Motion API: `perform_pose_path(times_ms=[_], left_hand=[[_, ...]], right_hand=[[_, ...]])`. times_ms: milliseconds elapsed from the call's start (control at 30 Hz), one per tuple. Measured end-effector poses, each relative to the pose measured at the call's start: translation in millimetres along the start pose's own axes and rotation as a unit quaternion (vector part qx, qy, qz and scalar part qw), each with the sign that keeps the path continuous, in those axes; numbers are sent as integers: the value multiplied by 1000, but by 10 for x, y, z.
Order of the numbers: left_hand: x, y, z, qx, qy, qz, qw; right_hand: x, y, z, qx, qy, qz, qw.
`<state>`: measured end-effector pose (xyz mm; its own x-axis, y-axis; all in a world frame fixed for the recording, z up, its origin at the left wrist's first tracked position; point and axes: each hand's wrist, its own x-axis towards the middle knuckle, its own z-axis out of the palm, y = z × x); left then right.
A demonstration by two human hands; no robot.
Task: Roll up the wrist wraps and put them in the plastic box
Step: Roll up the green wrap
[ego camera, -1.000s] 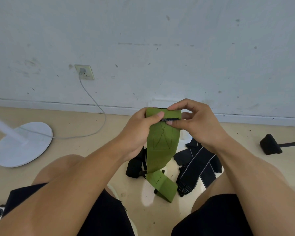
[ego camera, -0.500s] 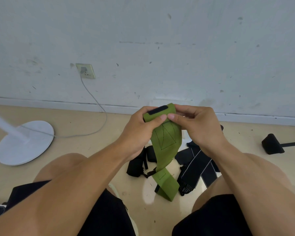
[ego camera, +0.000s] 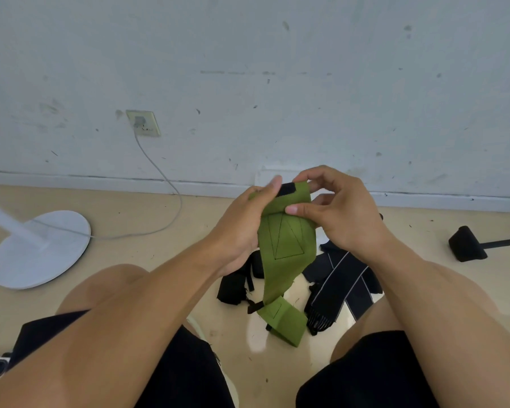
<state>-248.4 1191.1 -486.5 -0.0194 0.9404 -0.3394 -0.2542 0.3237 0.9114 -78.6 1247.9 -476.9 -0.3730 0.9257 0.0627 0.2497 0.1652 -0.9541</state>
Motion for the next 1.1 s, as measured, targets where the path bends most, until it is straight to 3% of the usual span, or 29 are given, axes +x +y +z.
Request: perform_pose_path(times_ms=[233, 400, 767, 967, 1100], left_hand=[[-6, 19, 14, -31, 1, -30, 999], [19, 47, -43, -86, 58, -18, 994], [14, 62, -45, -53, 68, 28, 996], [19, -42, -39, -3, 102, 49, 994], [16, 19, -56, 22, 103, 63, 992]], right_hand=[[22, 15, 9, 22, -14, -16, 1000], [28, -8, -21, 36, -50, 15, 998], [40, 45, -4, 93, -36, 80, 992], [-62, -26, 89, -39, -70, 49, 996], [-44, -20, 72, 3, -32, 51, 998]])
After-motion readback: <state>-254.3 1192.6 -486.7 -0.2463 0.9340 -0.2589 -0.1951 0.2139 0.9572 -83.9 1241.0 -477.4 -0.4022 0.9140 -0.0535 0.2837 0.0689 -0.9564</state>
